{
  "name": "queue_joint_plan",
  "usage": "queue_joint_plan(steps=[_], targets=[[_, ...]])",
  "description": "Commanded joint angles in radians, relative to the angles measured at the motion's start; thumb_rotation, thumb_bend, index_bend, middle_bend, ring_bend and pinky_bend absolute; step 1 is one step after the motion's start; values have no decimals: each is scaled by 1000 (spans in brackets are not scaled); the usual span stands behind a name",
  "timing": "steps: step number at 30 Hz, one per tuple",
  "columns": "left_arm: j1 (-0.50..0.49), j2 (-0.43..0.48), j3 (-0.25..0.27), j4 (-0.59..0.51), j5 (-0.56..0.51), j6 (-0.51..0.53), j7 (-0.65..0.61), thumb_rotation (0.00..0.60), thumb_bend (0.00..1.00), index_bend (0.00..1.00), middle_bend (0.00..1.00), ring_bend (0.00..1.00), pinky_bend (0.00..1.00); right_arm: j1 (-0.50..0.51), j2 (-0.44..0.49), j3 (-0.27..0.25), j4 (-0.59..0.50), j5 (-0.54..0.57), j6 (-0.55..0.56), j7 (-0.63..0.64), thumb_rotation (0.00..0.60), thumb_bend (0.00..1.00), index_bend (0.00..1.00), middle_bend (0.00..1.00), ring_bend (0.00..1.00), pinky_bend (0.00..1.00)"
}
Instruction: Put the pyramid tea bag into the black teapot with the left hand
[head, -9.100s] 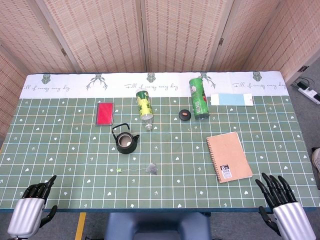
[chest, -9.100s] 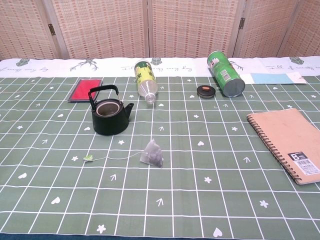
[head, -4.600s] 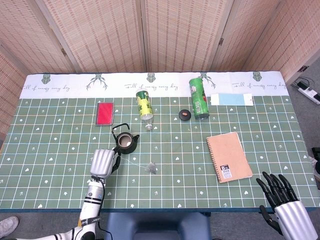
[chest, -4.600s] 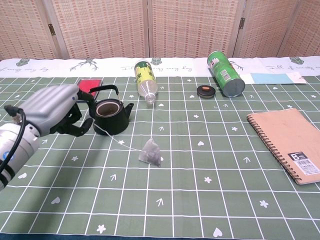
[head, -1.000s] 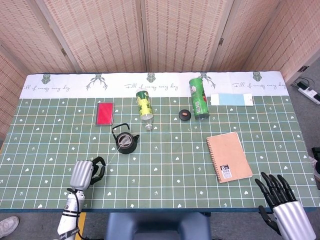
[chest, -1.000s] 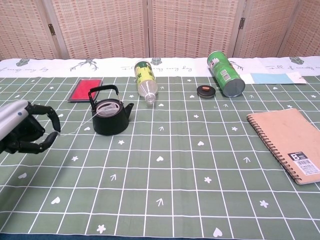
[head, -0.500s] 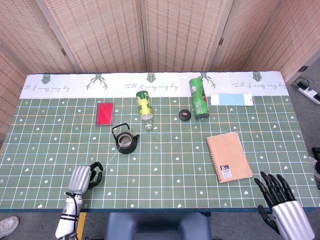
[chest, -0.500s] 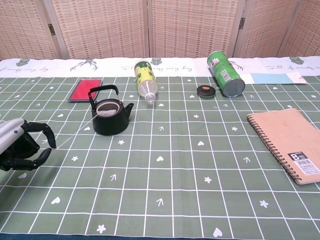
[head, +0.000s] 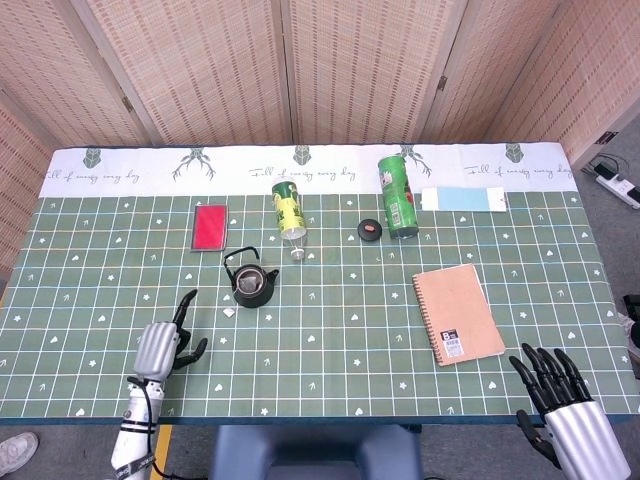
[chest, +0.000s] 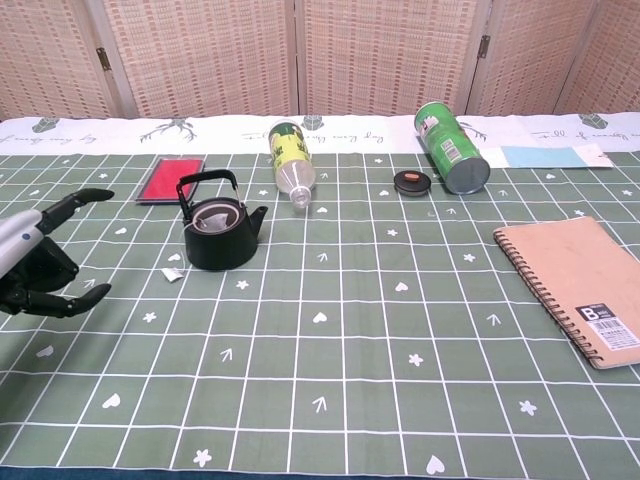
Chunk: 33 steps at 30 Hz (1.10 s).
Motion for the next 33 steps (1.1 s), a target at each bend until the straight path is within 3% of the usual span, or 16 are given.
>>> queue_joint_plan(steps=[1,4,6,8,10,13,17,20,27,30,33], targets=[[4,23,0,-20,12,3,-6,600,297,38,1000,1000,1000,-1,-1,-1,1,-2,1,-3,600,451,12,0,0,0],[11,76,13,-64,30,5,2,600,265,24,1000,991,1000,-2,-1,0,0,-1,4,-2,600,451,11,0,0,0],[18,125,27,-106,29,-9,18,600,251,23,933,873,951,-2,-1,0,0,-1,5,-1,600,451,12,0,0,0],[27,186,43,-158,29,-18,40,600,247,23,746,638,761,-2,0,0,0,0,4,-1,600,451,12,0,0,0],[41,259,62,-218,43,-10,62,600,246,27,595,490,582,-1,-1,0,0,1,2,-2,600,451,12,0,0,0],[70,369,100,-298,84,27,124,600,247,51,492,379,420,0,-2,1,-2,5,-3,-5,600,451,12,0,0,0],[127,548,167,-486,53,42,323,600,246,56,322,200,183,3,-7,3,-6,12,-17,-16,600,450,12,0,0,0],[177,614,197,-561,80,107,375,600,246,53,199,83,31,7,-11,5,-10,22,-34,-28,600,450,11,0,0,0],[336,575,259,-507,186,302,469,600,247,13,50,16,12,20,-21,9,-21,48,-77,-54,600,450,12,0,0,0],[354,569,243,-504,231,347,469,600,247,0,15,0,0,24,-23,10,-26,55,-89,-62,600,450,11,0,0,0],[364,571,230,-520,197,330,483,600,247,0,15,0,0,24,-24,10,-27,55,-87,-65,600,451,11,0,0,0]])
